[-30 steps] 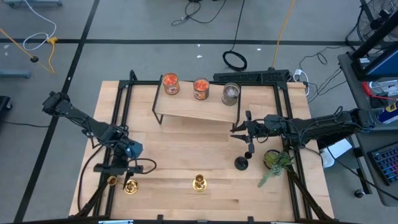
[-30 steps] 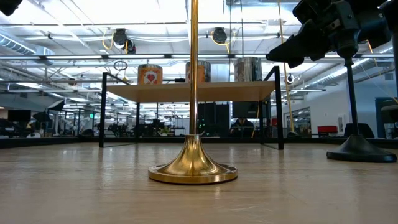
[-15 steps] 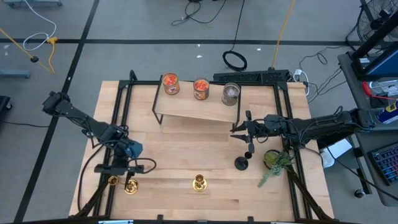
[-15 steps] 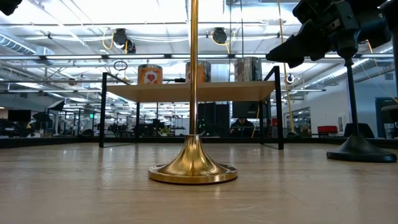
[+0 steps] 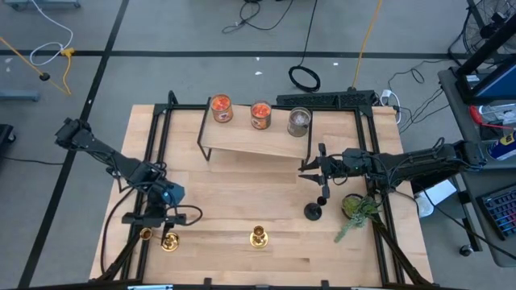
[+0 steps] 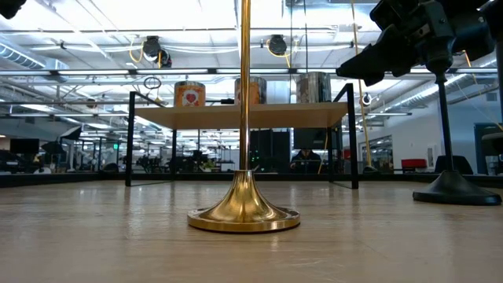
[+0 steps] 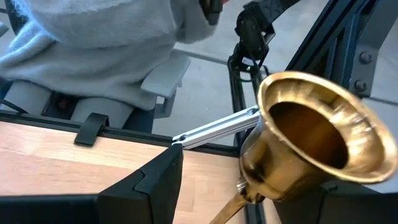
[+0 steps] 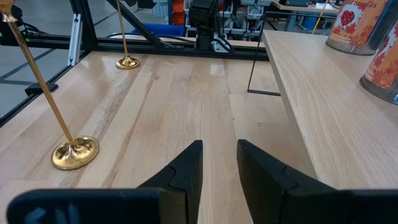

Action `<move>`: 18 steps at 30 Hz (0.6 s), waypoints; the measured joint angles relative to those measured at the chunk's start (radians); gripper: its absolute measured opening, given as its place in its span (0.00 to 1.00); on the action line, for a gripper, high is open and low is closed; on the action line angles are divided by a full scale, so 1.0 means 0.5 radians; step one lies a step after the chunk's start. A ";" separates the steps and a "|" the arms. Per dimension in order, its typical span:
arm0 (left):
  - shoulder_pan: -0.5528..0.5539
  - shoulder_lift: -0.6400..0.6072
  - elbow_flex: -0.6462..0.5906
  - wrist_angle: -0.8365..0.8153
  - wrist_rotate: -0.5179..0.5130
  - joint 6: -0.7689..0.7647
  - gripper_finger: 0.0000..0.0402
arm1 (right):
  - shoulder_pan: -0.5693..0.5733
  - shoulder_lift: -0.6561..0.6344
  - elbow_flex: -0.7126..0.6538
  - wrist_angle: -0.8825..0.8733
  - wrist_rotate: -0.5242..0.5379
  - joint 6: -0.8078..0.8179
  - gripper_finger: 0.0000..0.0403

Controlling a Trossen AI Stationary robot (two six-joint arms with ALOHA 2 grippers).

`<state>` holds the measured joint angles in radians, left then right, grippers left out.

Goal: Pick & Place candle stick holders
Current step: Put the left gold candle holder on the shelf

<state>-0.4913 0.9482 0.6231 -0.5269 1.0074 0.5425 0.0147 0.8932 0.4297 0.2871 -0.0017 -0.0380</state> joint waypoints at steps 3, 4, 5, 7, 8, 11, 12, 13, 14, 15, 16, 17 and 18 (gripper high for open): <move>-0.007 0.000 0.000 0.000 -0.039 0.013 0.54 | 0.000 0.000 0.000 0.000 0.000 0.001 0.24; -0.008 0.000 0.000 0.001 -0.043 0.011 0.54 | 0.001 0.000 0.000 0.000 0.001 0.000 0.23; -0.008 0.000 0.000 0.000 -0.044 0.008 0.54 | 0.000 -0.001 0.000 0.000 0.000 0.000 0.23; -0.008 0.000 0.000 -0.003 -0.045 -0.005 0.54 | 0.001 0.000 0.000 0.000 0.000 0.000 0.23; -0.008 0.000 0.000 -0.014 -0.045 -0.004 0.54 | 0.001 0.000 0.000 0.000 0.000 0.001 0.24; -0.008 0.000 0.000 -0.081 -0.065 0.014 0.54 | 0.001 0.000 0.000 0.000 0.000 0.001 0.24; -0.010 0.000 0.000 -0.105 -0.089 0.018 0.54 | 0.000 0.000 0.000 0.000 0.000 0.001 0.24; -0.013 0.000 0.000 -0.132 -0.112 0.018 0.53 | 0.001 0.000 0.000 0.000 0.000 0.000 0.23; -0.018 0.000 0.000 -0.150 -0.136 0.019 0.52 | 0.000 0.000 0.000 0.000 0.000 0.001 0.23; -0.020 0.001 -0.001 -0.154 -0.148 0.018 0.50 | 0.000 -0.001 0.000 0.000 0.001 0.000 0.23; -0.021 0.001 -0.001 -0.149 -0.151 0.013 0.48 | 0.001 0.000 0.000 0.000 0.001 0.000 0.23; -0.021 0.000 -0.001 -0.146 -0.151 0.009 0.45 | 0.001 0.000 0.000 0.000 0.000 0.000 0.24; -0.021 0.000 -0.001 -0.149 -0.151 0.002 0.42 | 0.000 -0.001 0.000 0.000 0.001 0.000 0.24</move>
<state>-0.5018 0.9482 0.6228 -0.6014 0.9318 0.5434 0.0147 0.8928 0.4297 0.2871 -0.0013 -0.0380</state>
